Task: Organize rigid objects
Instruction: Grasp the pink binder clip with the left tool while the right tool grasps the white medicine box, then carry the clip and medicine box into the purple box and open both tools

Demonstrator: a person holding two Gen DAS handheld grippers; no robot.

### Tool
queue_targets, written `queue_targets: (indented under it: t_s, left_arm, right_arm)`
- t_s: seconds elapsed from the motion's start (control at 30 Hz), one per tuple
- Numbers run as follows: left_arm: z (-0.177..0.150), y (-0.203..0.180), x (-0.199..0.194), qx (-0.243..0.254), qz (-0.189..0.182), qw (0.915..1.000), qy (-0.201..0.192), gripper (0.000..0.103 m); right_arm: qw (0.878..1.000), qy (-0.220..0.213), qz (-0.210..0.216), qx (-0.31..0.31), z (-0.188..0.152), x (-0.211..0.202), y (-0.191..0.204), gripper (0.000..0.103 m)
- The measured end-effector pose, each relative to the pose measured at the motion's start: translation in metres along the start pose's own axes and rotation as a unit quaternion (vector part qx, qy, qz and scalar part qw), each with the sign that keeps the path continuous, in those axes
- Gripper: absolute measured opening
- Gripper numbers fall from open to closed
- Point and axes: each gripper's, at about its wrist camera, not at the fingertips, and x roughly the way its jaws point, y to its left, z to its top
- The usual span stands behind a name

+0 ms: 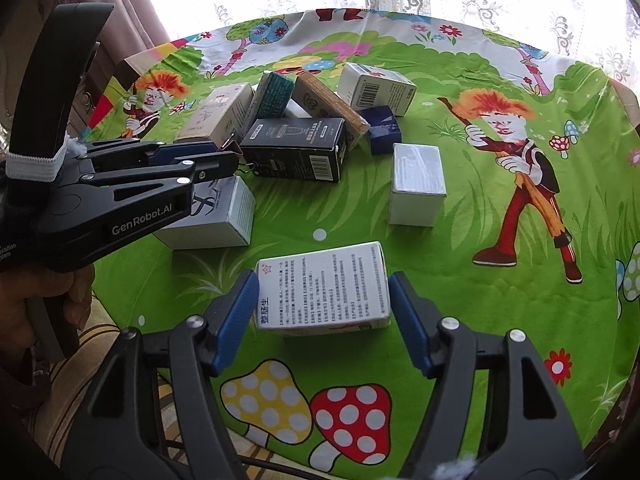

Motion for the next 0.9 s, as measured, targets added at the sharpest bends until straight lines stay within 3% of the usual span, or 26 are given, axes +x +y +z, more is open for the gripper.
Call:
queue_targets:
  t_s: [0.43, 0.9]
  left_arm:
    - [-0.002, 0.001, -0.016, -0.012, -0.011, 0.9997, -0.019, 0.023]
    - [-0.025, 0.020, -0.066, -0.056, -0.020, 0.9971, -0.048, 0.023]
  right_arm:
    - [0.999, -0.022, -0.006, 0.023, -0.001, -0.012, -0.007, 0.070]
    - [0.999, -0.034, 0.001, 0.038, -0.008, -0.038, 0.005, 0.070]
